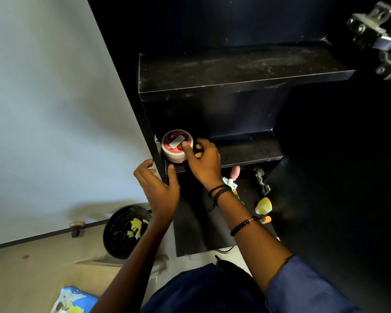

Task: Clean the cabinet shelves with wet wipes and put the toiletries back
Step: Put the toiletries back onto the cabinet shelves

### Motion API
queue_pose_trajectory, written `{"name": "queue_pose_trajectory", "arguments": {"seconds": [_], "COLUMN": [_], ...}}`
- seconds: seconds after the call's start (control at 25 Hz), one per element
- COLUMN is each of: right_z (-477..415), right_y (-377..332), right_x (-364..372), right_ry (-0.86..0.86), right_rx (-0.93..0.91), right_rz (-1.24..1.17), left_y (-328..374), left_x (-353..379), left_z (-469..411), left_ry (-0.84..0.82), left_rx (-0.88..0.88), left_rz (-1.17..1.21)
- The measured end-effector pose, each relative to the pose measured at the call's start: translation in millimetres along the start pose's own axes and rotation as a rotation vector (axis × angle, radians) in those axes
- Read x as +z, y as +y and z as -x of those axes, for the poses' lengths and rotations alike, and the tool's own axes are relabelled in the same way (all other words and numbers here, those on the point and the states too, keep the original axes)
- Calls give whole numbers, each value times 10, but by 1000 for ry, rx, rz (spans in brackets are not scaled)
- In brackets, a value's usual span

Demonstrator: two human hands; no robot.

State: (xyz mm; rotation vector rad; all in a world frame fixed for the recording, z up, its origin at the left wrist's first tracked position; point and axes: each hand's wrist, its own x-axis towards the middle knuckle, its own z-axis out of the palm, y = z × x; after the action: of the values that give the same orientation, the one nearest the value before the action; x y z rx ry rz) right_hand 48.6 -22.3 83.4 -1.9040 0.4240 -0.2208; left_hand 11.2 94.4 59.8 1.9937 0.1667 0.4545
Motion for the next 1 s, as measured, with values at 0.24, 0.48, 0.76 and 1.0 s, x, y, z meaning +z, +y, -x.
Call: {"name": "queue_pose_trajectory", "arguments": {"seconds": [0.24, 0.48, 0.76, 1.0], "right_z": [146, 301, 319, 268], "right_y": [270, 893, 1706, 1830], "right_x": [-303, -891, -1328, -1322], "right_ry": [238, 436, 188, -89], "right_rx": [-71, -33, 274, 200], "right_rz": [-12, 68, 614, 940], "left_y": [-1, 20, -115, -139], "left_x": [145, 626, 1631, 2376], "left_z": [244, 593, 551, 436], "left_ry": [68, -499, -917, -1122], "left_rx": [141, 343, 378, 144], "left_rz": [58, -143, -548, -813]}}
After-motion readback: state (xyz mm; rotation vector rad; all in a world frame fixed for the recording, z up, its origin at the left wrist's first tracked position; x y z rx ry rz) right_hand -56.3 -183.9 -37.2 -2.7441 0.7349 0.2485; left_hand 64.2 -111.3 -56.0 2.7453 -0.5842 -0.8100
